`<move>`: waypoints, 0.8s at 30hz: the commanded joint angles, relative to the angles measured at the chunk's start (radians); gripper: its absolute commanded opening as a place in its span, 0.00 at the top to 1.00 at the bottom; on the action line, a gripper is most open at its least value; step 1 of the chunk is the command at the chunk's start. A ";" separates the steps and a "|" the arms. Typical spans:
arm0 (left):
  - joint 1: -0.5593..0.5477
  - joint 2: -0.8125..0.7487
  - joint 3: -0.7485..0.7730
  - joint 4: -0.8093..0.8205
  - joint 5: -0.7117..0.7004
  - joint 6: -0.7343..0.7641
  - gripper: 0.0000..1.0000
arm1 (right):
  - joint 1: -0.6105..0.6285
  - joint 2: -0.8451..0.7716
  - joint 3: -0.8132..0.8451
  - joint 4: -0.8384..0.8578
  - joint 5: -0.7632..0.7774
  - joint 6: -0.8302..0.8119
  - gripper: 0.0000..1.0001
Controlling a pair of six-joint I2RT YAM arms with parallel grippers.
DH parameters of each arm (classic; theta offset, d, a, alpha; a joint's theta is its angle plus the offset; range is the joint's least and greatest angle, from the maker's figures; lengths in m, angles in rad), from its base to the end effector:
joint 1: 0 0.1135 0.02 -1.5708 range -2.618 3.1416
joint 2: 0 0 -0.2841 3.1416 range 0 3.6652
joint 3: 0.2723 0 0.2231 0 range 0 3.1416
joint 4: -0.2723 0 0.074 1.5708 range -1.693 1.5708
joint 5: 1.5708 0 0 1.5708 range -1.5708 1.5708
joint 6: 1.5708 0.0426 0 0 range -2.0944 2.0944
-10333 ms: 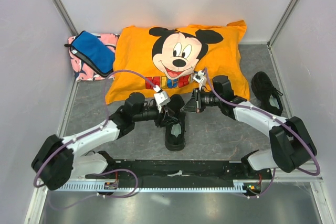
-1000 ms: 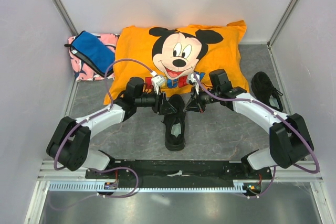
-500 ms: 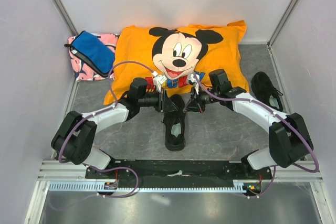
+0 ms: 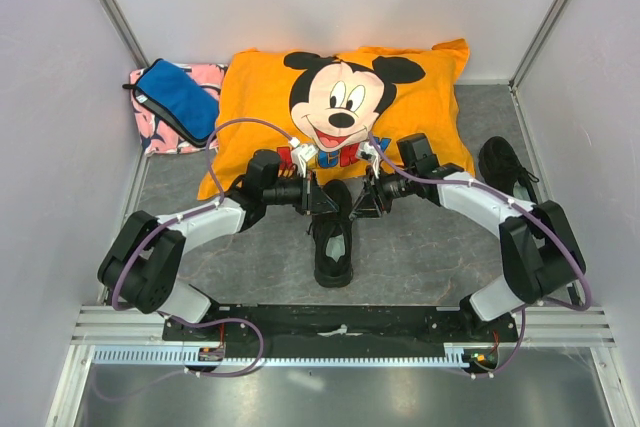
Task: Tie the shoes
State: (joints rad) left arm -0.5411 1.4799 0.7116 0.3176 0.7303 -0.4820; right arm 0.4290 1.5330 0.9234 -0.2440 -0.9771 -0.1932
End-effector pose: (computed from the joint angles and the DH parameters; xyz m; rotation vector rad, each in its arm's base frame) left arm 0.2302 -0.1715 0.2442 0.5698 2.1010 -1.3555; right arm 0.2437 0.1503 0.2498 -1.1126 1.9996 1.2835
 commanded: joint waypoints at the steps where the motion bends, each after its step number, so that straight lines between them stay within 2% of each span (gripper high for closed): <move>1: -0.003 0.003 -0.008 0.038 -0.015 -0.018 0.98 | -0.001 0.018 0.034 0.023 -0.083 0.024 0.60; 7: -0.003 0.006 -0.004 0.044 -0.011 -0.023 0.97 | -0.001 0.045 0.051 0.025 -0.098 0.035 0.65; 10: -0.003 0.011 -0.004 0.067 0.010 -0.032 0.91 | 0.001 0.052 0.054 0.025 -0.100 0.034 0.82; 11: -0.003 0.013 -0.004 0.074 0.012 -0.043 0.89 | -0.001 0.052 0.054 0.025 -0.100 0.035 0.92; 13: -0.005 0.017 -0.003 0.087 0.021 -0.050 0.82 | 0.001 0.047 0.054 0.025 -0.101 0.037 0.99; 18: -0.003 0.034 -0.004 0.097 0.031 -0.073 0.73 | 0.001 0.038 0.055 0.028 -0.104 0.043 1.00; 20: -0.003 0.039 -0.006 0.098 0.031 -0.076 0.73 | -0.001 0.033 0.055 0.028 -0.104 0.044 1.00; 22: -0.003 0.039 -0.008 0.094 0.029 -0.076 0.82 | -0.001 0.026 0.052 0.026 -0.100 0.048 1.00; 24: -0.003 0.022 -0.006 0.072 0.021 -0.063 0.98 | -0.001 0.016 0.043 0.025 -0.086 0.047 1.00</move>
State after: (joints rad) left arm -0.5411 1.5135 0.7094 0.3691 0.7399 -0.5323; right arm 0.4290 1.5814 0.9379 -0.2436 -1.0424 -0.1490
